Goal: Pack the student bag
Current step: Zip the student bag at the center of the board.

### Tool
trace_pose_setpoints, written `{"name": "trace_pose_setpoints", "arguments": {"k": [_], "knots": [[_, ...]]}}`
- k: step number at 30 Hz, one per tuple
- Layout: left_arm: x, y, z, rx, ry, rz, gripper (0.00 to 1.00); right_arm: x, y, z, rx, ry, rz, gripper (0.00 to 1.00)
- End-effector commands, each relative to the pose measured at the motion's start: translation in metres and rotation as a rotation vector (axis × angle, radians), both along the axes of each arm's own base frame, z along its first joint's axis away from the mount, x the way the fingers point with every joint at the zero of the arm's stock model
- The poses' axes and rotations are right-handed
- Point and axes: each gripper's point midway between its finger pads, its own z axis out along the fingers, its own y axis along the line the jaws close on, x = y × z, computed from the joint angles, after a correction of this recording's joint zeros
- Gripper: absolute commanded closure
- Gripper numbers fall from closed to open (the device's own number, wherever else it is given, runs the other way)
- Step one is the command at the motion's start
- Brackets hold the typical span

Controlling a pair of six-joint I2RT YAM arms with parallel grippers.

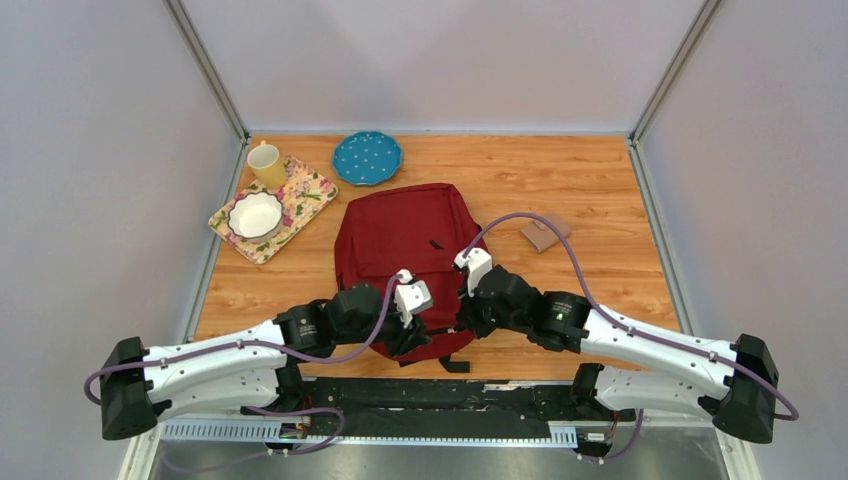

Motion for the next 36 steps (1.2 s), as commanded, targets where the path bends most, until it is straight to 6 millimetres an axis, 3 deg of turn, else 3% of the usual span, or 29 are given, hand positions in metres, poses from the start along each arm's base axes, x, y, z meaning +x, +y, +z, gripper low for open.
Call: {"name": "trace_pose_setpoints", "arguments": {"k": [1, 10, 19, 20, 23, 26, 36], "knots": [[-0.007, -0.012, -0.005, -0.01, -0.099, -0.097, 0.59, 0.009, 0.016, 0.024, 0.073, -0.035, 0.001, 1.0], [0.01, -0.006, -0.028, 0.057, -0.189, -0.026, 0.58, 0.008, 0.016, 0.024, 0.08, -0.03, 0.001, 1.0], [0.013, 0.002, -0.054, 0.151, -0.214, 0.01, 0.62, 0.007, 0.014, 0.027, 0.085, -0.034, -0.006, 1.0], [0.012, 0.002, -0.055, 0.158, -0.215, 0.011, 0.65, 0.008, 0.014, 0.027, 0.086, -0.035, -0.008, 1.0], [0.014, 0.003, -0.057, 0.18, -0.219, 0.029, 0.9, 0.008, 0.014, 0.027, 0.084, -0.035, -0.007, 1.0], [0.017, 0.003, -0.056, 0.188, -0.221, 0.044, 1.0, 0.01, 0.013, 0.025, 0.076, -0.041, -0.021, 1.0], [-0.007, 0.024, -0.079, 0.278, -0.132, 0.004, 1.0, 0.043, -0.021, 0.007, 0.04, -0.002, -0.246, 1.0]]}}
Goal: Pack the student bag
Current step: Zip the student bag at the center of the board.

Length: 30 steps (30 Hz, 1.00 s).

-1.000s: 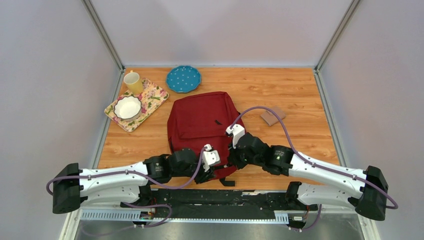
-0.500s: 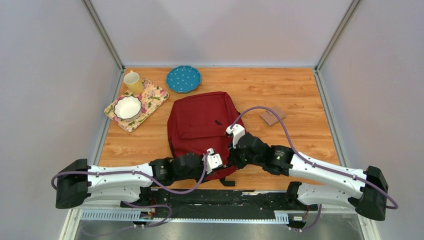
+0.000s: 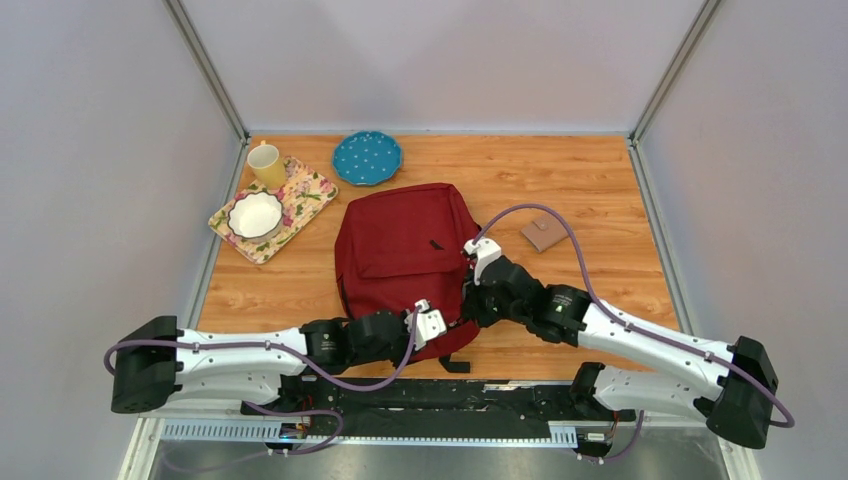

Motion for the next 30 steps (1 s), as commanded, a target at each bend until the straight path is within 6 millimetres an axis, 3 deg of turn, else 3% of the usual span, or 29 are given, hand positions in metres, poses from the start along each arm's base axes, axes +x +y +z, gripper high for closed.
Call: {"name": "trace_pose_setpoints", "arguments": {"k": [1, 7, 12, 15, 20, 21, 22, 27, 28, 30], "knots": [[-0.016, 0.024, -0.023, 0.096, 0.071, 0.0, 1.0, 0.03, -0.017, 0.008, 0.031, -0.028, -0.166, 1.0], [-0.027, 0.035, -0.035, 0.104, 0.116, 0.018, 1.0, 0.04, -0.034, 0.007, 0.048, -0.035, -0.246, 1.0], [-0.032, 0.045, -0.044, 0.123, 0.131, 0.024, 1.0, 0.041, -0.051, -0.005, 0.019, -0.018, -0.344, 1.0], [-0.032, 0.048, -0.045, 0.117, 0.132, 0.032, 1.0, 0.04, -0.052, -0.006, 0.053, -0.01, -0.368, 1.0], [-0.026, 0.047, -0.039, 0.095, 0.115, 0.072, 1.0, 0.034, -0.037, 0.002, 0.125, -0.017, -0.287, 1.0], [-0.023, 0.042, -0.031, 0.071, 0.109, 0.08, 0.95, 0.033, -0.035, 0.003, 0.135, -0.015, -0.273, 1.0], [-0.022, 0.038, -0.024, 0.051, 0.108, 0.088, 0.8, 0.031, -0.03, 0.005, 0.156, -0.009, -0.246, 1.0], [0.001, 0.011, 0.036, -0.131, 0.019, 0.154, 0.67, 0.024, -0.021, 0.012, 0.195, -0.01, -0.176, 1.0], [0.003, 0.007, 0.044, -0.156, -0.006, 0.145, 0.56, 0.021, -0.019, 0.013, 0.208, -0.004, -0.156, 1.0], [0.005, -0.006, 0.066, -0.249, -0.036, 0.119, 0.48, 0.017, -0.017, 0.015, 0.223, -0.006, -0.131, 1.0]]}}
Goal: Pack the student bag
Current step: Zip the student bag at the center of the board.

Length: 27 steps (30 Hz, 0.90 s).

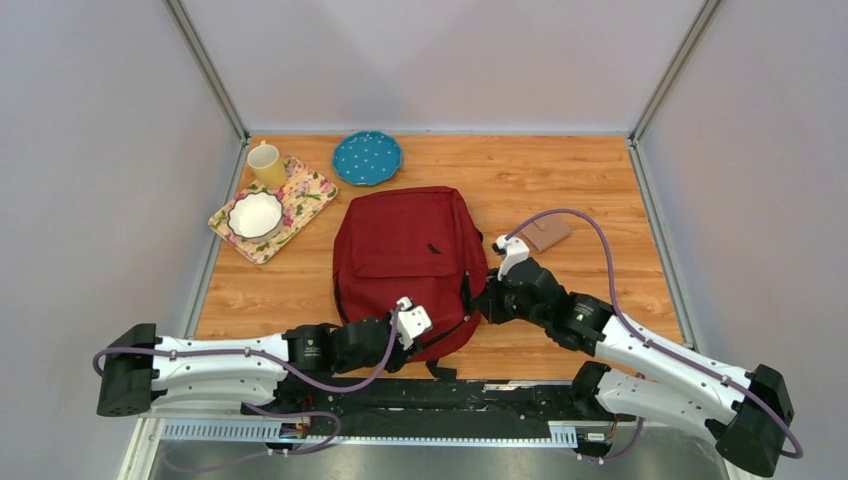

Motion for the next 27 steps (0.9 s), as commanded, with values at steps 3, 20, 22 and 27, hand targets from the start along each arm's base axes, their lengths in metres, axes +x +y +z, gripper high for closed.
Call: {"name": "trace_pose_setpoints", "arguments": {"k": [3, 20, 22, 27], "knots": [[0.014, -0.046, 0.082, -0.277, -0.162, -0.045, 0.39, -0.007, 0.015, 0.023, 0.106, -0.062, 0.1, 1.0], [0.017, -0.1, 0.031, -0.126, -0.164, -0.157, 0.39, -0.027, 0.021, 0.031, 0.161, -0.072, 0.225, 1.0], [0.021, -0.1, 0.027, -0.122, -0.164, -0.132, 0.49, -0.028, 0.019, 0.031, 0.156, -0.078, 0.233, 1.0], [0.02, -0.095, 0.013, -0.098, -0.117, -0.091, 0.89, -0.023, 0.016, 0.027, 0.145, -0.075, 0.191, 1.0]]}}
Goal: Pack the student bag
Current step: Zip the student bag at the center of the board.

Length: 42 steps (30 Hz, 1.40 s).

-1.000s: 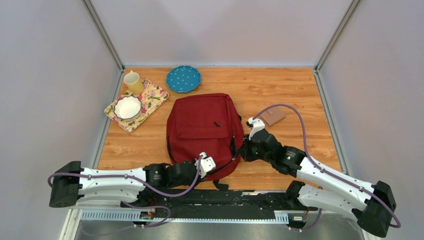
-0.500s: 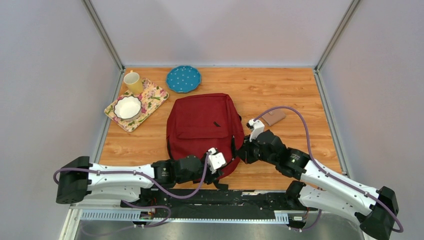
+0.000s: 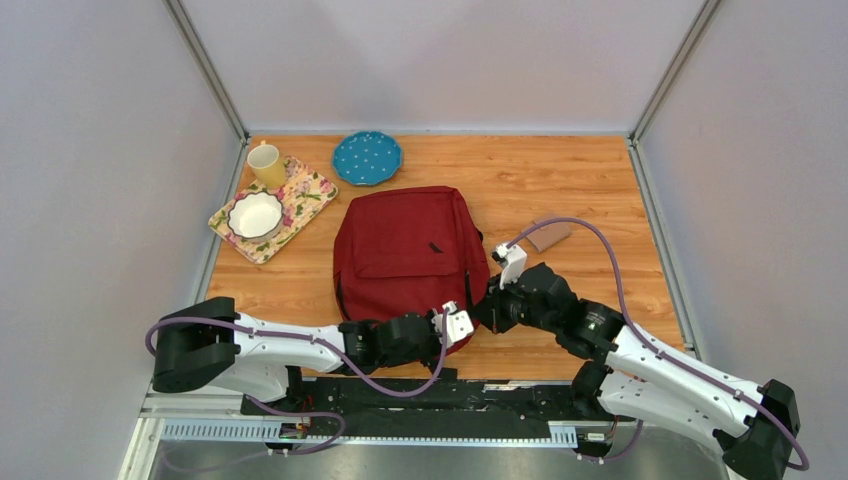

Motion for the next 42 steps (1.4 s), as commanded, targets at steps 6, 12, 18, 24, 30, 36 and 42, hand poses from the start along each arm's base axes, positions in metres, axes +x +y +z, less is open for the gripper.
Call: {"name": "trace_pose_setpoints", "arguments": {"k": [6, 12, 18, 24, 30, 36, 42], "knots": [[-0.019, -0.002, -0.008, -0.036, 0.129, -0.009, 1.0, 0.035, -0.019, 0.001, -0.019, -0.061, -0.235, 1.0], [-0.038, 0.012, -0.032, -0.018, 0.205, -0.018, 1.0, 0.059, -0.023, 0.006, -0.022, -0.098, -0.333, 1.0], [-0.052, 0.017, -0.042, 0.022, 0.198, -0.025, 1.0, 0.083, -0.021, 0.019, 0.034, -0.15, -0.342, 1.0], [-0.059, 0.022, -0.048, 0.056, 0.175, -0.029, 1.0, 0.097, -0.011, 0.027, 0.125, -0.157, -0.25, 1.0], [-0.064, 0.032, -0.052, 0.08, 0.169, -0.025, 1.0, 0.119, -0.01, 0.024, 0.121, -0.16, -0.285, 1.0], [-0.066, 0.034, -0.049, 0.075, 0.149, -0.017, 1.0, 0.139, -0.015, 0.017, 0.102, -0.154, -0.35, 1.0], [-0.068, 0.034, -0.044, 0.06, 0.122, -0.023, 1.0, 0.144, -0.021, 0.014, 0.104, -0.156, -0.386, 1.0]]}}
